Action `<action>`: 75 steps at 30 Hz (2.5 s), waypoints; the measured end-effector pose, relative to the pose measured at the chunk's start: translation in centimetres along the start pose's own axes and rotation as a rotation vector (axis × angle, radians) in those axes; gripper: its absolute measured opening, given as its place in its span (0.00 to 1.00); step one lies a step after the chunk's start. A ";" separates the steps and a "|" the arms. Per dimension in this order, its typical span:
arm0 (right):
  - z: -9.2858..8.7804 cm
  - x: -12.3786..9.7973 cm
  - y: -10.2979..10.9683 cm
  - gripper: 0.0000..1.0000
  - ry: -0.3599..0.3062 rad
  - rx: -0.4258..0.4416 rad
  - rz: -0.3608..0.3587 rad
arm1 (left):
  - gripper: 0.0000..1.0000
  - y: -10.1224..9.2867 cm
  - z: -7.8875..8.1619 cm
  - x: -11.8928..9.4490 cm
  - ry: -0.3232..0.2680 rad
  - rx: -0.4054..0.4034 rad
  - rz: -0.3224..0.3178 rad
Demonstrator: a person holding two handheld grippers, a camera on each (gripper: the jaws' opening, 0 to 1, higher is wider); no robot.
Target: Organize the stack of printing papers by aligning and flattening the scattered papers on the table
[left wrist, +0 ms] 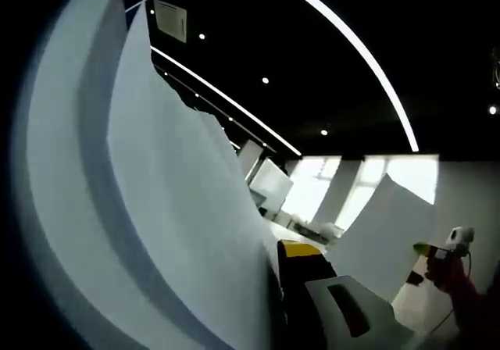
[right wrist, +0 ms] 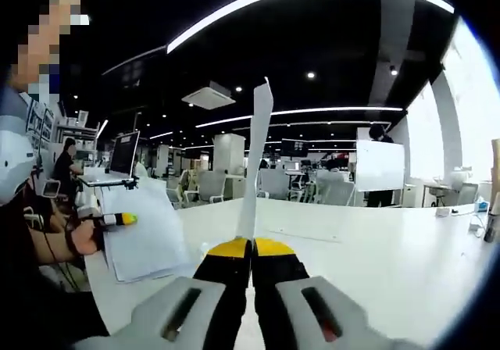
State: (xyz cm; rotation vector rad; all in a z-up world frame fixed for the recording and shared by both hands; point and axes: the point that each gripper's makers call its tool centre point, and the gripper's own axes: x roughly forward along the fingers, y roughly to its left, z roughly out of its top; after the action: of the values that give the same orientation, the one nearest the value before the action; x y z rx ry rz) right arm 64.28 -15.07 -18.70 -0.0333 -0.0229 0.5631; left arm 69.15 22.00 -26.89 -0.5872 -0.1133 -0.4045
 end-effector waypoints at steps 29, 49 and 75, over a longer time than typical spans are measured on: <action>1.3 1.1 2.9 0.00 -0.002 -0.003 0.112 | 0.14 0.0 0.0 0.0 -0.002 -0.004 0.001; 2.7 3.3 7.0 0.00 0.055 -0.130 0.271 | 0.14 0.0 0.0 0.1 0.001 -0.002 0.003; 6.9 3.5 9.8 0.00 -0.039 -0.151 0.369 | 0.14 0.2 0.0 0.1 -0.002 -0.006 0.005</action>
State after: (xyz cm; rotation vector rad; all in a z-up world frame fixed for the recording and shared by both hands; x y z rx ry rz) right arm 61.86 -4.74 -12.13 -0.1758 -0.0983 0.9298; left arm 69.36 22.12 -26.92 -0.5933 -0.1126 -0.3996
